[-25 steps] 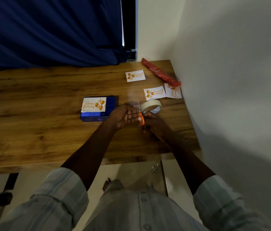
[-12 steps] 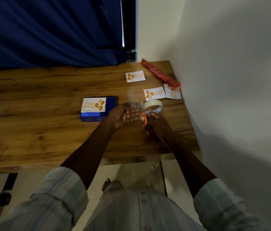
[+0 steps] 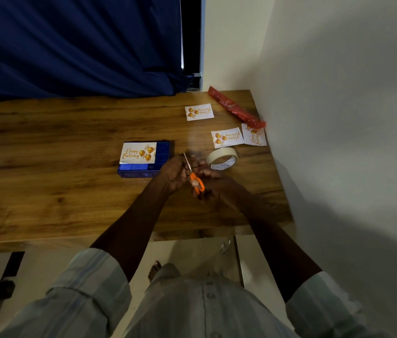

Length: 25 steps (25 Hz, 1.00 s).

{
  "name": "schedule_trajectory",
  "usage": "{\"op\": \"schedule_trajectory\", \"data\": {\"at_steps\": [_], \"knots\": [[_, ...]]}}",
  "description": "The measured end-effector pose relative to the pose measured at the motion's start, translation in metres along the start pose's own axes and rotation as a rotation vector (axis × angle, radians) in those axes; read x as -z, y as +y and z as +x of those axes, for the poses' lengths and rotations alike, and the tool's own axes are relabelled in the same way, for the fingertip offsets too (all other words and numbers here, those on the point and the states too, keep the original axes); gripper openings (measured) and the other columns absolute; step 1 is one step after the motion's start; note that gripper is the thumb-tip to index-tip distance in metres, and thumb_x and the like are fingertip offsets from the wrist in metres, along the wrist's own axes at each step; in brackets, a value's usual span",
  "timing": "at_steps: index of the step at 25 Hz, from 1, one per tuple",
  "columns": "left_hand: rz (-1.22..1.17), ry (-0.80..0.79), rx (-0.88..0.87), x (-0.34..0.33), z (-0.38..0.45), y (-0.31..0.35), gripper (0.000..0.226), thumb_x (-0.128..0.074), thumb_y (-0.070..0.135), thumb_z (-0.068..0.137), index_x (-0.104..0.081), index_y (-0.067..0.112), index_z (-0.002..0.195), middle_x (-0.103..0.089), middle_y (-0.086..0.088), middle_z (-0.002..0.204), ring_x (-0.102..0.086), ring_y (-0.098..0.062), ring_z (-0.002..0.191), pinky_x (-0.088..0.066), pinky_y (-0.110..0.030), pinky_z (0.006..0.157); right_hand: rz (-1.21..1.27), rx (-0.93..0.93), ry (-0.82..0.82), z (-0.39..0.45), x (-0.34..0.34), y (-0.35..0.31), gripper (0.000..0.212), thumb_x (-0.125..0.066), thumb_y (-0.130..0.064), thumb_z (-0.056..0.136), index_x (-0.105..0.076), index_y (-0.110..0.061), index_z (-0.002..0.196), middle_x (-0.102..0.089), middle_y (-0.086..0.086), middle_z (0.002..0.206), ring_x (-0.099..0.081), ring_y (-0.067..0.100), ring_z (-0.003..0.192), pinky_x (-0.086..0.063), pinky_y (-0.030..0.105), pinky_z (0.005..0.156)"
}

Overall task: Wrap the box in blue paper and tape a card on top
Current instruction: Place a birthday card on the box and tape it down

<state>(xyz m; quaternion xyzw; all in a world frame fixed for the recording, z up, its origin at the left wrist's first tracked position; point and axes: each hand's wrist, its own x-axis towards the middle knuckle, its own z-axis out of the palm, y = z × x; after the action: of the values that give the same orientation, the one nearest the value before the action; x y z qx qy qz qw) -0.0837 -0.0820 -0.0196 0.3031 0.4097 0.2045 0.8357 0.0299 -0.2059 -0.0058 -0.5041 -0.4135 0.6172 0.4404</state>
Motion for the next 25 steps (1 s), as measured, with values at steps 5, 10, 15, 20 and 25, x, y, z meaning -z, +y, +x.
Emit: {"op": "schedule_trajectory", "data": {"at_steps": [5,10,15,20,25], "knots": [[-0.008,0.005,0.026,-0.003,0.001,0.002,0.026,-0.044,0.008,0.099,-0.056,-0.005,0.116,-0.067,-0.023,0.113,-0.068,-0.029,0.102,-0.057,-0.040,0.086,-0.822,-0.187,0.144,-0.029,0.019,0.008,0.025,-0.076,-0.022,0.078,-0.057,-0.014,0.093,-0.062,0.001,0.089,-0.061,0.022,0.080,-0.047,0.026,0.063],[-0.020,0.008,0.034,-0.006,0.002,0.000,0.026,-0.045,0.008,0.098,-0.056,-0.004,0.118,-0.067,-0.023,0.112,-0.068,-0.029,0.103,-0.057,-0.041,0.086,-1.201,-0.247,0.379,-0.036,0.026,0.029,0.038,-0.071,-0.026,0.083,-0.048,-0.012,0.109,-0.042,0.004,0.110,-0.056,0.023,0.089,-0.048,0.034,0.073],[-0.013,0.009,0.029,-0.008,0.003,0.001,0.021,-0.048,0.008,0.098,-0.057,-0.002,0.112,-0.070,-0.022,0.104,-0.069,-0.029,0.101,-0.055,-0.042,0.091,-1.124,-0.329,0.112,-0.020,0.040,0.017,0.032,-0.071,-0.023,0.083,-0.062,0.000,0.104,-0.062,0.012,0.107,-0.061,0.026,0.094,-0.049,0.032,0.079],[0.008,-0.010,0.026,-0.012,0.001,0.003,0.018,-0.045,0.009,0.099,-0.060,-0.001,0.103,-0.068,-0.022,0.105,-0.068,-0.028,0.100,-0.051,-0.043,0.096,-0.907,-0.117,0.795,-0.003,0.063,0.011,0.043,-0.072,-0.021,0.081,-0.055,-0.005,0.117,-0.059,0.012,0.112,-0.058,0.026,0.101,-0.046,0.032,0.076],[0.015,-0.012,0.021,-0.011,0.000,0.005,0.019,-0.046,0.008,0.098,-0.059,-0.001,0.109,-0.069,-0.021,0.105,-0.069,-0.028,0.098,-0.052,-0.043,0.094,-0.801,0.050,0.880,0.021,0.076,0.008,0.020,-0.060,-0.016,0.091,-0.060,-0.009,0.110,-0.065,0.008,0.102,-0.062,0.022,0.094,-0.043,0.023,0.072]]}}
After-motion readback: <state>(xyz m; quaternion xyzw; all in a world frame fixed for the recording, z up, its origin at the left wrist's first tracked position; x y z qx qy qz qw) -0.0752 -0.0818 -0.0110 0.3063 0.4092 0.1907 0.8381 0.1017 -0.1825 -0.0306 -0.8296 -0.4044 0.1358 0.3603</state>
